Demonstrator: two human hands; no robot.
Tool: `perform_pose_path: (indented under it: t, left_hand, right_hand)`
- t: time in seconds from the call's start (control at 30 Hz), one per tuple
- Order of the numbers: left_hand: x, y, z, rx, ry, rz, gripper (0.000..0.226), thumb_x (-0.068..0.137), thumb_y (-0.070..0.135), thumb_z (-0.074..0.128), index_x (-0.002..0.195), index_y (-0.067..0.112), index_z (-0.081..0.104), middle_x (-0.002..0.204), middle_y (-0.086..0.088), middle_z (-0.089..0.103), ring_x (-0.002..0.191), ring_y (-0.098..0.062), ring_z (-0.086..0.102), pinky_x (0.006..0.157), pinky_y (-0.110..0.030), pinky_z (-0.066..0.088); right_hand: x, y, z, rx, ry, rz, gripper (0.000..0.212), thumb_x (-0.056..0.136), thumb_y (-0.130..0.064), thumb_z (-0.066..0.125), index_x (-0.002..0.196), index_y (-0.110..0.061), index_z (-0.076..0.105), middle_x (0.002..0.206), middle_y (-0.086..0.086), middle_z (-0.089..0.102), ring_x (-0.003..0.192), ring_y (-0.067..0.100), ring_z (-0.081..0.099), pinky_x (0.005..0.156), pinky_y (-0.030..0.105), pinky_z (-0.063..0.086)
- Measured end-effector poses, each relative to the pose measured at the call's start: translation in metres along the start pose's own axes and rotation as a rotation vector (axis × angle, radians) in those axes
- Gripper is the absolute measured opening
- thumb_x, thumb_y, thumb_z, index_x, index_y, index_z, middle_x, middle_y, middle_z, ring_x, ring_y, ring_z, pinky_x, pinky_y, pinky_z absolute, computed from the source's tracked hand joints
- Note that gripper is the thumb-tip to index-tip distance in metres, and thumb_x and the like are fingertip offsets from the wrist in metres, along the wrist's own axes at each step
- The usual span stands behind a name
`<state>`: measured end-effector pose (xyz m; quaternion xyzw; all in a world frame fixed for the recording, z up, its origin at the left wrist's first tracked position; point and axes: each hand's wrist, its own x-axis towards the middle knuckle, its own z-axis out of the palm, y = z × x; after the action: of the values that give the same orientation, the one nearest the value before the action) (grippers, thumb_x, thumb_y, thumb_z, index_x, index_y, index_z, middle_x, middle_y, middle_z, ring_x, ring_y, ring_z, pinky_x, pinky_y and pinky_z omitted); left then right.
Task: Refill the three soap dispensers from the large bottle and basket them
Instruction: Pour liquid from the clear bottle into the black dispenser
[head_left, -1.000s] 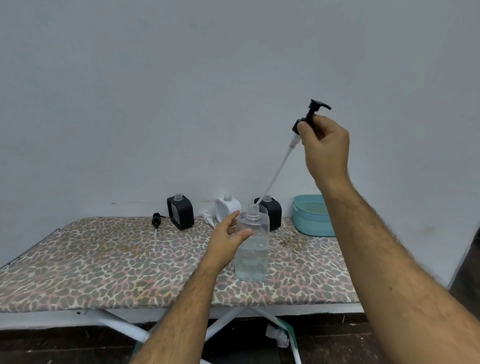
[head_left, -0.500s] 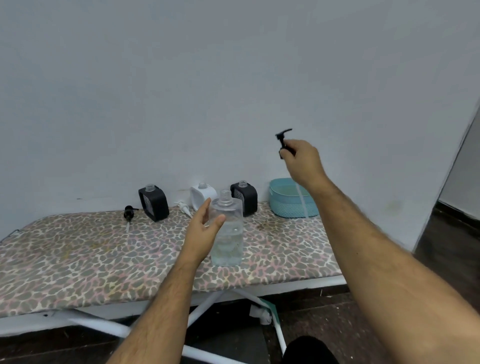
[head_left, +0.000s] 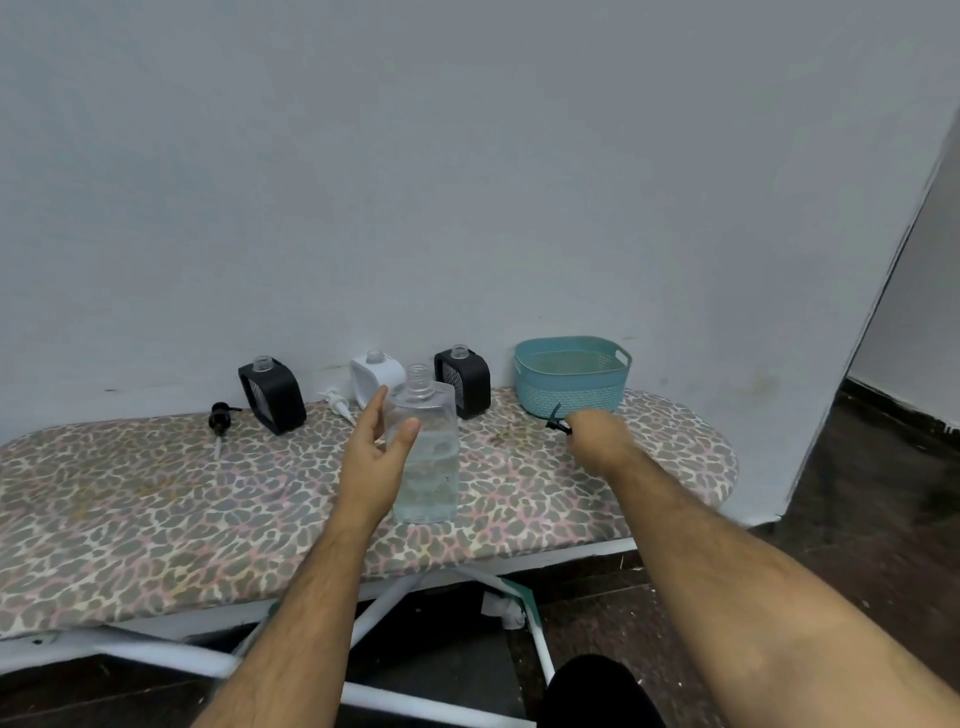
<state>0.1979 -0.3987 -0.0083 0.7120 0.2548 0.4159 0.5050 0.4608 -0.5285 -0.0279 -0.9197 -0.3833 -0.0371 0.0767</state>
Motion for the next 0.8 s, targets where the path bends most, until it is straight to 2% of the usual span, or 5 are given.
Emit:
perform_pose_path:
  t: [0.23,0.43,0.53,0.67,0.8]
  left_hand:
    - [-0.001,0.0,-0.001,0.015,0.001,0.008,0.062,0.095,0.03,0.061,0.151,0.031,0.034,0.158,0.003,0.033,0.131,-0.001,0.032,0.102,-0.025,0.031]
    - [-0.001,0.001,-0.001,0.017,-0.008,0.006,0.063,0.096,0.029,0.06,0.152,0.031,0.032,0.158,0.001,0.032,0.131,-0.002,0.032,0.101,-0.025,0.032]
    - [0.001,0.001,-0.002,0.014,-0.005,0.0,0.062,0.096,0.029,0.061,0.152,0.032,0.033,0.159,0.001,0.032,0.136,-0.006,0.033,0.102,-0.027,0.033]
    - [0.001,0.0,-0.002,0.008,-0.007,-0.006,0.063,0.096,0.03,0.061,0.152,0.033,0.033,0.159,0.002,0.031,0.141,-0.013,0.033,0.103,-0.029,0.034]
    - [0.002,0.0,-0.003,-0.016,-0.014,-0.005,0.064,0.094,0.029,0.063,0.151,0.033,0.034,0.156,0.005,0.034,0.134,-0.005,0.035,0.102,-0.027,0.035]
  right_hand:
    - [-0.009,0.015,0.017,-0.069,-0.036,0.066,0.023,0.096,-0.009,0.05,0.116,-0.015,0.059,0.118,0.006,0.065,0.108,0.026,0.06,0.092,0.039,0.049]
    - [-0.01,0.016,0.02,-0.005,-0.051,0.108,0.023,0.097,-0.017,0.051,0.12,-0.016,0.058,0.12,0.007,0.065,0.109,0.026,0.06,0.093,0.039,0.049]
    - [-0.008,0.005,0.009,0.045,0.049,0.084,0.023,0.096,-0.018,0.051,0.118,-0.014,0.06,0.118,0.008,0.067,0.106,0.027,0.06,0.09,0.038,0.05]
    - [-0.011,-0.032,-0.02,0.353,0.149,-0.042,0.043,0.094,-0.02,0.057,0.136,-0.011,0.056,0.134,0.01,0.061,0.121,0.028,0.057,0.104,0.041,0.046]
    - [-0.03,-0.076,-0.048,0.854,-0.095,-0.236,0.061,0.088,-0.007,0.06,0.145,-0.018,0.044,0.137,0.009,0.058,0.121,0.019,0.057,0.099,0.033,0.049]
